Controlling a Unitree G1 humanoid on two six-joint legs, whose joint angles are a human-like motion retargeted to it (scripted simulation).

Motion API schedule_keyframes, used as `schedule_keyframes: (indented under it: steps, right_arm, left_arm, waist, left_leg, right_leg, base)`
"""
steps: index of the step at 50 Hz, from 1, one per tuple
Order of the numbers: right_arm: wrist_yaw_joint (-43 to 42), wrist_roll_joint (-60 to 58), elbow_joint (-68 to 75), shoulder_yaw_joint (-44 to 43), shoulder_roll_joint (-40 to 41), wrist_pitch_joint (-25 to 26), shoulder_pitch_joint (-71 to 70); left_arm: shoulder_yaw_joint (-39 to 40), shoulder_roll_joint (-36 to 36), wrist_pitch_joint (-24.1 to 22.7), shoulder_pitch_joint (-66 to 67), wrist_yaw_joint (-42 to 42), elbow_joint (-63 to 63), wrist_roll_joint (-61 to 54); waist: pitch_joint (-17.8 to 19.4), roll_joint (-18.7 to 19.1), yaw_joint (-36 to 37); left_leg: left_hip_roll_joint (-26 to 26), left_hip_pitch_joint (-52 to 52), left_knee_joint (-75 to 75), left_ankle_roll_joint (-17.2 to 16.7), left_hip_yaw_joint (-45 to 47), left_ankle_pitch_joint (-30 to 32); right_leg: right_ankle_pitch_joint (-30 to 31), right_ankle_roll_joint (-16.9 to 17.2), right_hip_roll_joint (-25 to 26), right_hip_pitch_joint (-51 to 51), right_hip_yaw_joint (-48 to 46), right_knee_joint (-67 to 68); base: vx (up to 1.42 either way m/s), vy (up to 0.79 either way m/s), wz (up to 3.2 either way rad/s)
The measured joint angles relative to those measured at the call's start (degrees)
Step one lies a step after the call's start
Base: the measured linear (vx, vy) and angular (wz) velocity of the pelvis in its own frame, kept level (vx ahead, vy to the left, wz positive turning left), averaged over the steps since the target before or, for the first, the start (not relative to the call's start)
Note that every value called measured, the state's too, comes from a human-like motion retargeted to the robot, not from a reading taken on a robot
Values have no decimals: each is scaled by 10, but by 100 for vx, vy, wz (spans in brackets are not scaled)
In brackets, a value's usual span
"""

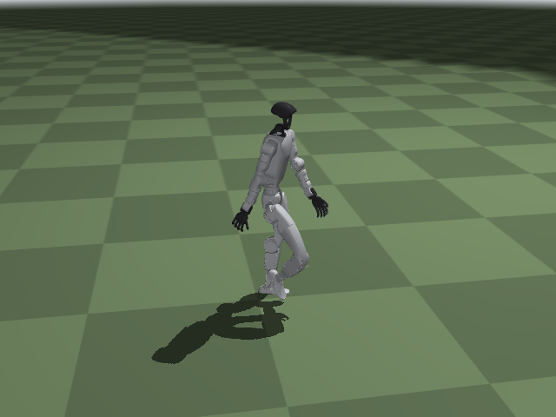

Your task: Upper body actions

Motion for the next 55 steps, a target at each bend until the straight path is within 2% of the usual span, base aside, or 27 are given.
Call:
schedule_keyframes:
  steps: [2,3,5,7,10,14,15,17,20,22,23,24,25,27,28,30,32,35,37,40,43,47,50,52,53,54,55]
  right_arm:
    - [-7,66,45,-36,-20,30,38]
    - [-9,94,45,-44,-21,56,66]
    - [-43,138,45,-51,-31,87,126]
    - [-96,183,45,-66,-34,58,190]
    - [-151,229,45,-108,-21,-6,252]
    - [-163,255,45,-118,-5,-21,241]
    - [-158,257,45,-114,-2,-22,232]
    - [-141,254,45,-79,-3,13,167]
    - [-122,217,45,-26,4,39,86]
    - [-109,191,41,27,8,41,30]
    - [-102,179,26,61,13,40,5]
    - [-87,165,10,94,16,41,-29]
    - [-67,150,-8,125,19,44,-68]
    - [9,127,-90,147,27,55,-163]
    - [46,118,-148,148,32,46,-203]
    - [112,117,-231,170,31,28,-299]
    - [145,94,-291,181,24,14,-396]
    - [144,98,-373,202,14,-15,-471]
    - [128,120,-415,232,2,-40,-500]
    - [111,97,-454,254,-9,-73,-511]
    - [92,66,-460,261,-7,-81,-506]
    - [75,57,-431,267,8,-96,-415]
    - [87,14,-375,251,18,-78,-314]
    - [104,-32,-325,211,31,-57,-221]
    - [105,-43,-293,190,35,-48,-178]
    - [100,-50,-253,170,34,-40,-142]
    - [91,-54,-210,150,31,-34,-109]
  left_arm:
    - [4,8,19,-118,-18,-40,31]
    - [51,1,31,-166,-13,-52,85]
    - [106,-7,38,-222,3,-64,124]
    - [106,-23,16,-230,13,-73,93]
    - [96,-58,-11,-220,6,-96,65]
    - [88,-60,-18,-190,8,-79,77]
    - [87,-60,-12,-175,12,-66,77]
    - [90,-38,10,-131,-4,-32,67]
    - [95,-34,39,-30,-20,25,54]
    - [92,-31,44,63,-22,76,37]
    - [104,-25,46,106,-19,108,36]
    - [120,-15,60,146,-14,132,40]
    - [139,-4,80,184,-7,152,46]
    - [193,43,124,263,-9,152,82]
    - [207,67,131,302,-20,152,82]
    - [197,115,165,374,-66,152,33]
    - [237,135,195,433,-98,152,17]
    - [310,157,165,512,-99,152,28]
    - [331,168,157,552,-103,152,8]
    - [351,177,182,587,-85,152,-27]
    - [349,170,179,540,-79,152,-58]
    - [299,142,159,450,-101,152,-54]
    - [253,96,135,359,-90,152,-47]
    - [214,61,108,300,-66,144,-46]
    - [190,41,94,267,-53,132,-45]
    - [160,22,83,238,-45,111,-46]
    - [128,2,72,211,-40,86,-48]
  waist:
    - [72,2,-66]
    - [103,1,-94]
    - [126,9,-151]
    - [110,30,-152]
    - [69,31,-109]
    - [23,18,-77]
    - [8,20,-69]
    - [-12,-7,-31]
    - [-49,-3,4]
    - [-51,8,-6]
    - [-52,1,-13]
    - [-54,-17,13]
    - [-56,-42,55]
    - [-57,-50,140]
    - [-37,-56,161]
    - [11,-67,179]
    - [36,-83,194]
    - [42,-90,238]
    - [27,-106,254]
    - [-11,-128,246]
    - [-27,-123,216]
    - [-62,-82,185]
    - [-81,-57,168]
    - [-89,-25,140]
    - [-87,-5,119]
    - [-83,13,121]
    - [-78,30,135]
  left_leg:
    - [-11,22,15,11,-55,6]
    - [-9,35,21,11,-77,9]
    - [8,49,26,12,-111,11]
    - [33,47,24,9,-106,8]
    - [29,48,13,7,-88,6]
    - [23,36,0,-4,-71,4]
    - [23,30,-3,-6,-61,3]
    - [8,29,-6,-10,-10,-8]
    - [23,21,2,-26,24,-22]
    - [39,22,57,-40,14,-30]
    - [33,17,101,-48,14,-16]
    - [25,-9,166,-57,52,38]
    - [17,-44,242,-68,110,113]
    - [71,-239,485,2,200,194]
    - [41,-324,584,25,179,184]
    - [78,-437,754,54,203,133]
    - [106,-535,851,63,246,83]
    - [74,-666,909,65,293,27]
    - [62,-720,898,65,332,15]
    - [45,-748,865,65,371,23]
    - [47,-695,834,64,357,35]
    - [66,-542,747,60,281,52]
    - [27,-357,538,22,222,84]
    - [-17,-195,331,-10,120,108]
    - [-29,-107,220,-38,44,46]
    - [-14,-38,129,-31,52,-4]
    - [15,21,49,-7,102,-47]
  right_leg:
    - [-21,-7,-81,-97,42,138]
    - [-24,-5,-102,-132,59,175]
    - [-29,0,-103,-189,63,190]
    - [-27,6,-73,-228,54,158]
    - [-42,-1,-89,-246,52,123]
    - [-32,15,-78,-129,3,48]
    - [-25,24,-66,-87,-11,17]
    - [-10,34,5,-19,9,-83]
    - [13,69,159,136,25,-335]
    - [12,96,231,312,-63,-599]
    - [-53,89,240,392,-169,-707]
    - [-79,83,228,414,-175,-756]
    - [-84,78,206,407,-130,-774]
    - [-104,105,177,345,-29,-760]
    - [-93,94,178,329,-8,-767]
    - [-85,90,155,334,-54,-758]
    - [-90,76,154,328,-17,-762]
    - [-78,52,156,311,6,-773]
    - [-72,48,145,286,18,-773]
    - [-66,56,127,256,25,-768]
    - [-65,66,132,251,0,-774]
    - [-68,80,166,277,-41,-791]
    - [-90,81,179,298,-54,-783]
    - [-118,72,204,324,-83,-749]
    - [-126,63,221,337,-115,-717]
    - [-86,51,224,334,-141,-657]
    - [-21,37,220,323,-165,-582]
  base:
    - [-47,39,183]
    - [-27,25,192]
    - [7,2,122]
    - [42,-26,-8]
    - [27,-21,-57]
    - [1,-19,-50]
    - [-2,-12,-121]
    - [0,-13,-175]
    - [23,-26,-88]
    - [37,-22,40]
    - [32,-21,-17]
    - [24,-16,-139]
    - [-5,-19,-231]
    - [-43,-26,-171]
    - [-49,-21,-47]
    - [-36,-24,3]
    - [-32,-39,-49]
    - [6,-17,-59]
    - [12,-3,-30]
    - [11,11,43]
    - [-9,7,80]
    - [13,27,49]
    - [10,32,8]
    - [28,26,63]
    - [23,21,60]
    - [21,14,-15]
    - [10,11,52]
